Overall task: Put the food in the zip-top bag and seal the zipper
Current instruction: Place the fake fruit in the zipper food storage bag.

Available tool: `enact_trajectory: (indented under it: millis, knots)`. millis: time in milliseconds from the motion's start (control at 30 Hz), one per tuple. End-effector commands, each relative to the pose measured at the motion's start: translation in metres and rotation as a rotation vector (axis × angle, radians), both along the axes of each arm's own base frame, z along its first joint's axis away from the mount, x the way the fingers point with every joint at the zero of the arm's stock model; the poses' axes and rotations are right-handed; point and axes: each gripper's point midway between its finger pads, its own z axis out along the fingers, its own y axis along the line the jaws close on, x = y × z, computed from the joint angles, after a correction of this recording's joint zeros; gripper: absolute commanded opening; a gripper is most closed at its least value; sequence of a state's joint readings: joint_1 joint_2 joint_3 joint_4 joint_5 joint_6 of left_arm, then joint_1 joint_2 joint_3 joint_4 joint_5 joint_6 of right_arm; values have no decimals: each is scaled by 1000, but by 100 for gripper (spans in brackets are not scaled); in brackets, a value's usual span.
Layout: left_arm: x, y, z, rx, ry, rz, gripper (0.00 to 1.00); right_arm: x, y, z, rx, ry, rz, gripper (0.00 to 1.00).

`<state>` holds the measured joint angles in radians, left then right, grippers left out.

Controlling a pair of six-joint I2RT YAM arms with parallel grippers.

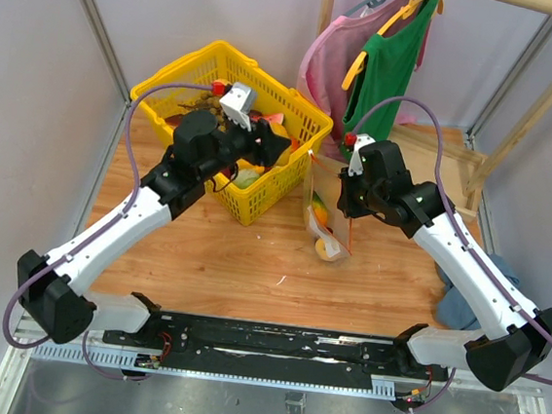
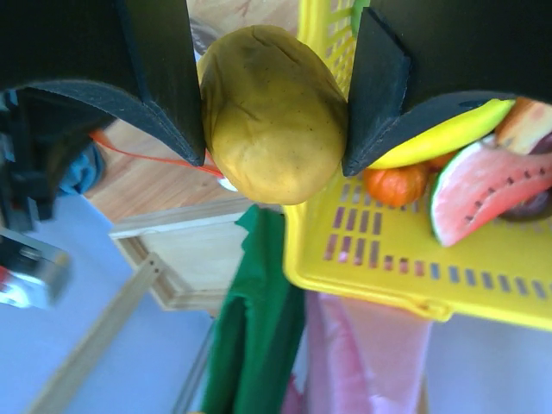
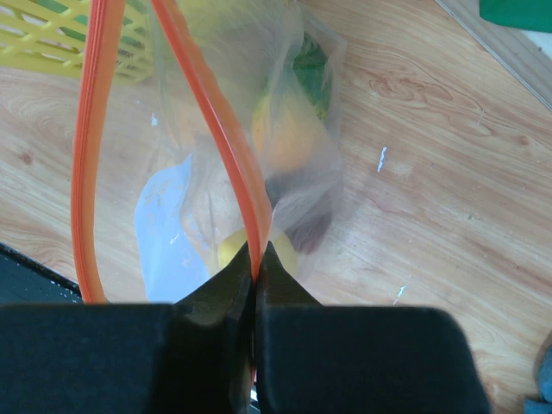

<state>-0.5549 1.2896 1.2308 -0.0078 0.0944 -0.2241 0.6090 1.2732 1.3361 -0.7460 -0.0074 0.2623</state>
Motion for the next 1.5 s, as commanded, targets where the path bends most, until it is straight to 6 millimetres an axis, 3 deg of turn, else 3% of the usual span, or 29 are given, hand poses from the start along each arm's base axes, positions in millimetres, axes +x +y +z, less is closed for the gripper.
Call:
enact_trajectory:
  millis: [0,233,533,767,1033,1300,1467]
  knots:
    - [-23,-11,39,1,-249,-51,0,-4,4,16,32,-20,6,1]
    - [-60,-43,57,-17,-394,-195,0,-4,6,17,41,-17,2,1]
    - [-97,-85,48,28,-573,-368,1,-5,7,19,60,-17,0,1]
    - [-102,-107,37,25,-621,-439,0,-7,9,19,68,-8,4,1]
    - [-88,-115,-7,82,-554,-420,1,-8,8,19,70,-9,3,1]
    - [-79,-112,-43,139,-509,-391,15,-7,8,19,67,-12,4,1]
    - [-75,-105,-48,167,-513,-349,42,-6,9,19,67,-13,7,1]
